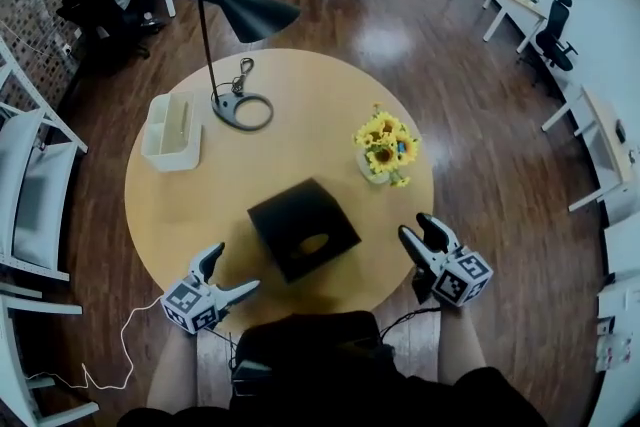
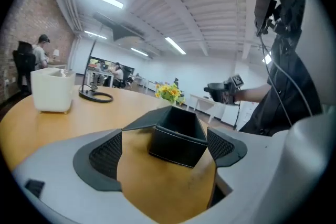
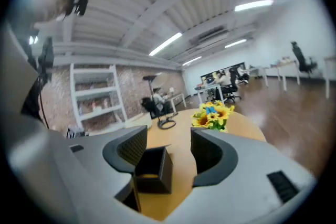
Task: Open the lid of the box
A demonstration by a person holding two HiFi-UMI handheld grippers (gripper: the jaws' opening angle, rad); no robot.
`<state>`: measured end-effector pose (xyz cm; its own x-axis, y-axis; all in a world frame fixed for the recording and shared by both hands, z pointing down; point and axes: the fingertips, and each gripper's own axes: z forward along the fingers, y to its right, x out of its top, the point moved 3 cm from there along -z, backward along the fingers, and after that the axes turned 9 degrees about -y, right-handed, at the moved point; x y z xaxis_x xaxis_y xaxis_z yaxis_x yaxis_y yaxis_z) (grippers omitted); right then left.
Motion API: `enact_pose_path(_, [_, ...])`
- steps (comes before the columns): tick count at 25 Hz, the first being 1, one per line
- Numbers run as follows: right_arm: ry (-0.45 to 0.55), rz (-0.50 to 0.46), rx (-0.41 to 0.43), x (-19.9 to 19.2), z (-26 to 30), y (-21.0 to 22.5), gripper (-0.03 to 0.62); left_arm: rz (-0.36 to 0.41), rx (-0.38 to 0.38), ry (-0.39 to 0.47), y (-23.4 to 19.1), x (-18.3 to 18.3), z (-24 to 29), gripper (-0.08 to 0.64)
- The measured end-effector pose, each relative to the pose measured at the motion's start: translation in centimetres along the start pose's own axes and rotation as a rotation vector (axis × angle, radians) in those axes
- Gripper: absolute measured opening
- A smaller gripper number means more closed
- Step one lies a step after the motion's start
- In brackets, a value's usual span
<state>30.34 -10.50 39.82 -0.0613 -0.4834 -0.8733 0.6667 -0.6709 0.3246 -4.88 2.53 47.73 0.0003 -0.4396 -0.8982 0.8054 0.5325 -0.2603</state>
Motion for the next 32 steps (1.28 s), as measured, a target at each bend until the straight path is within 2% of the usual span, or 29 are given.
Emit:
enact_pose_path(3, [0.235,0.281,0.026,0.8,-3.1,0.9,0.265,-0.093,0.065,0.1,-0.5,0.5,-3.2,0.452])
enact_pose_path(5, [0.333,0.384,0.085,0.8,-4.2,1.0,0.265,-0.142,0.078,0.157,-0.7,0.9,-5.0,0.339])
enact_pose_path(6, [0.352,0.399,0.112,0.8,-4.4,0.8,0.265,-0.158,0.088,0.186,-0.8,1.2,-5.7,0.289])
enact_pose_path(8, [0.336,0.368,0.134,0.9,-4.1,-0.1,0.253,-0.159,0.138,0.233,-1.0,2.2,-6.9,0.18])
enact_pose_path(9, [0.31,0.331,0.131,1.0,-3.8,-0.6,0.199,-0.148,0.179,0.251,-1.1,2.7,-7.3,0.142])
enact_pose_path(11, [0.25,0.243,0.102,1.3,-2.9,-1.6,0.134,-0.129,0.261,0.287,-1.3,3.9,-7.9,0.081])
enact_pose_path(13, [0.201,0.153,0.057,1.3,-2.0,-2.1,0.003,-0.126,0.306,0.335,-1.3,5.1,-8.3,0.058])
enact_pose_path(16, [0.166,0.067,-0.013,1.7,-0.8,-2.5,0.003,-0.116,0.333,0.382,-1.4,6.9,-8.2,0.041])
enact_pose_path(17, [0.166,0.062,-0.033,1.7,-0.6,-2.5,0.003,-0.109,0.338,0.387,-1.4,7.4,-8.1,0.017])
enact_pose_path(21, [0.16,0.067,-0.086,1.2,-0.2,-2.4,0.002,-0.104,0.324,0.39,-0.6,8.5,-7.6,0.017])
enact_pose_path(25, [0.133,0.063,-0.106,0.9,0.0,-2.1,0.0,-0.115,0.324,0.364,-0.2,8.4,-7.0,0.017])
enact_pose_path(32, [0.151,0.064,-0.115,1.5,-0.2,-1.7,0.0,-0.132,0.345,0.353,-0.6,7.7,-6.9,0.017])
